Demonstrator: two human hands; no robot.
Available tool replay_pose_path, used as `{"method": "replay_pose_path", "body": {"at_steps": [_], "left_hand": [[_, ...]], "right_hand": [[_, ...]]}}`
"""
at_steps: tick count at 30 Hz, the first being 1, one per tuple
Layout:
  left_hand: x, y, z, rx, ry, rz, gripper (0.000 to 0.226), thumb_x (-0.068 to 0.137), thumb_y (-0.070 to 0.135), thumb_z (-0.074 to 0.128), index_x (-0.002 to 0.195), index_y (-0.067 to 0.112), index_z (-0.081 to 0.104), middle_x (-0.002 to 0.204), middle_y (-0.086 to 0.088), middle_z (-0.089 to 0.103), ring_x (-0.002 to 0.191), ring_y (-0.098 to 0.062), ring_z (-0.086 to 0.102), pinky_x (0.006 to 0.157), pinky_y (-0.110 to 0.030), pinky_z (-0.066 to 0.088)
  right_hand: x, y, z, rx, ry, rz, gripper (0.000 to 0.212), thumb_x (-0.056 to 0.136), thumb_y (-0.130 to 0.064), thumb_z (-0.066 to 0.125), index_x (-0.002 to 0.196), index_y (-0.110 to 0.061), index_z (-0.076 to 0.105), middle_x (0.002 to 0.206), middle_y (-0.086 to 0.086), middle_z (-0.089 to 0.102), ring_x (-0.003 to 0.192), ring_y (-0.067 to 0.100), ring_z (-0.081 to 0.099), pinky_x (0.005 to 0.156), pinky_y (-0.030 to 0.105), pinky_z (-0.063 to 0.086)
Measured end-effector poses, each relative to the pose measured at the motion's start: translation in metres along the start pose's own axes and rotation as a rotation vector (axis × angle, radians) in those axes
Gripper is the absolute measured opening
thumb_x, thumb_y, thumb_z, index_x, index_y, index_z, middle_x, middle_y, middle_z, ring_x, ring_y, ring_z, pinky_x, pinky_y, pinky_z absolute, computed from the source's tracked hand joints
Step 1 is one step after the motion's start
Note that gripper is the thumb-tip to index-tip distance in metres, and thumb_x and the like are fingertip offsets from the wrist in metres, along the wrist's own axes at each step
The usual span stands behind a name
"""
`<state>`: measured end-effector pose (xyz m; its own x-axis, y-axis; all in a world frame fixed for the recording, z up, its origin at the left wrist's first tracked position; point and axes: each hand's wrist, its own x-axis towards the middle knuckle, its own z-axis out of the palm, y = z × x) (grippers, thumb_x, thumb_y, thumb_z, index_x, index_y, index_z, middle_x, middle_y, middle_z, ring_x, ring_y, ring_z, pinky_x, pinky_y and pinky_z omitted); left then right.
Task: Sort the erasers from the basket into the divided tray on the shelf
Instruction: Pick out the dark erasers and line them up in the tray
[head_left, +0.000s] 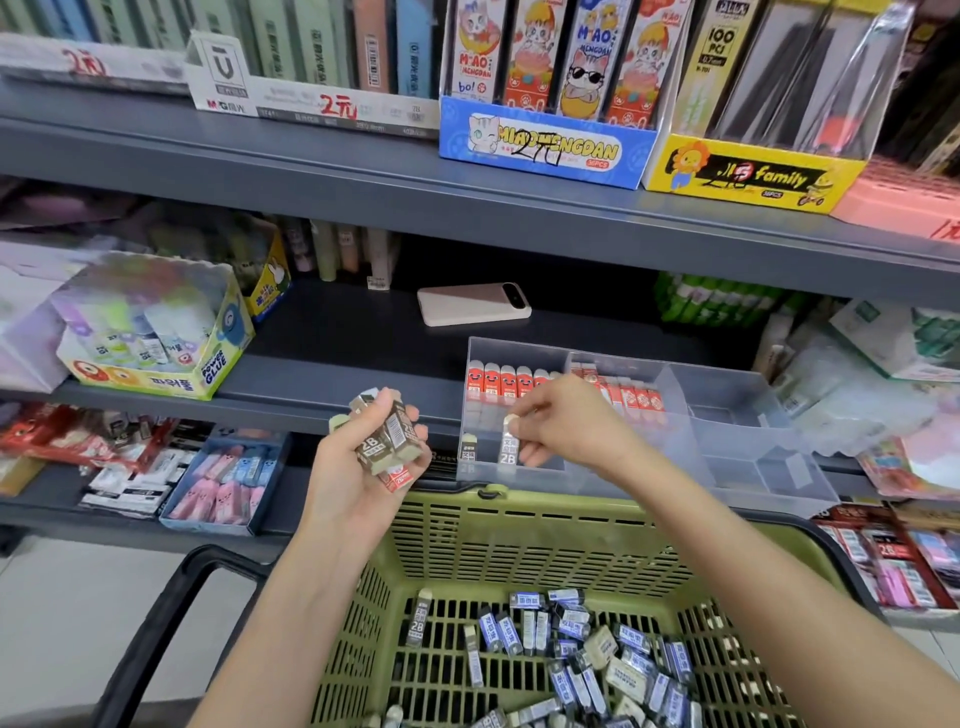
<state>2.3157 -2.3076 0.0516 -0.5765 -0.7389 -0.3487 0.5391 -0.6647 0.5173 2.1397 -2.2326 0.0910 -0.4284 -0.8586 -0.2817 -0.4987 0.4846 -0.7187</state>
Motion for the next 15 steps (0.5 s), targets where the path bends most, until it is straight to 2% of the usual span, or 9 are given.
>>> {"method": "replay_pose_path", "body": {"at_steps": [2, 4, 7, 9, 13, 15], "left_hand": [[-0.001, -0.001, 0.000, -0.002, 0.004, 0.003, 0.014, 0.072, 0.017, 0.066, 0.083, 0.008, 0.065, 0.073, -0.008, 0.064, 0.059, -0.016, 0.061, 0.053, -0.025, 0.051], [-0.001, 0.000, 0.000, -0.011, 0.006, 0.004, 0.014, 0.072, 0.016, 0.066, 0.083, 0.007, 0.066, 0.073, -0.008, 0.065, 0.060, -0.016, 0.061, 0.053, -0.025, 0.051], [-0.001, 0.000, -0.001, -0.003, 0.008, 0.007, 0.014, 0.071, 0.016, 0.067, 0.082, 0.007, 0.067, 0.073, -0.008, 0.065, 0.060, -0.016, 0.061, 0.053, -0.026, 0.051], [-0.001, -0.001, 0.000, 0.011, 0.007, 0.011, 0.015, 0.072, 0.016, 0.067, 0.084, 0.007, 0.067, 0.073, -0.008, 0.065, 0.060, -0.016, 0.062, 0.053, -0.026, 0.052], [-0.002, -0.001, 0.002, 0.030, 0.016, 0.018, 0.019, 0.071, 0.016, 0.066, 0.088, 0.007, 0.065, 0.072, -0.008, 0.065, 0.059, -0.017, 0.062, 0.052, -0.026, 0.051], [-0.002, -0.001, 0.003, 0.034, 0.023, 0.019, 0.018, 0.070, 0.015, 0.065, 0.087, 0.007, 0.065, 0.072, -0.008, 0.066, 0.059, -0.017, 0.062, 0.051, -0.026, 0.052]], "right_hand": [[0.007, 0.001, 0.009, -0.023, 0.012, -0.007, 0.012, 0.087, -0.004, 0.063, 0.098, 0.000, 0.066, 0.068, 0.006, 0.064, 0.063, 0.020, 0.068, 0.071, 0.037, 0.059], [0.011, 0.001, 0.018, -0.115, 0.021, -0.032, 0.008, 0.085, -0.003, 0.064, 0.093, -0.005, 0.067, 0.077, 0.006, 0.065, 0.073, 0.023, 0.068, 0.078, 0.039, 0.057], [0.014, 0.000, 0.027, -0.239, 0.006, -0.042, 0.019, 0.082, -0.001, 0.066, 0.099, -0.010, 0.067, 0.095, 0.004, 0.064, 0.084, 0.016, 0.059, 0.077, 0.026, 0.048], [0.016, 0.000, 0.027, -0.284, -0.005, -0.043, 0.025, 0.081, -0.001, 0.067, 0.104, -0.011, 0.066, 0.104, 0.002, 0.063, 0.088, 0.014, 0.054, 0.077, 0.022, 0.043], [0.013, -0.001, 0.023, -0.279, -0.054, -0.044, 0.030, 0.084, -0.003, 0.065, 0.113, -0.010, 0.064, 0.112, 0.008, 0.064, 0.092, 0.018, 0.057, 0.084, 0.025, 0.046], [0.008, -0.006, 0.019, -0.290, 0.003, -0.090, 0.026, 0.088, -0.008, 0.061, 0.114, -0.010, 0.065, 0.106, 0.011, 0.067, 0.090, 0.022, 0.060, 0.087, 0.030, 0.048]]}}
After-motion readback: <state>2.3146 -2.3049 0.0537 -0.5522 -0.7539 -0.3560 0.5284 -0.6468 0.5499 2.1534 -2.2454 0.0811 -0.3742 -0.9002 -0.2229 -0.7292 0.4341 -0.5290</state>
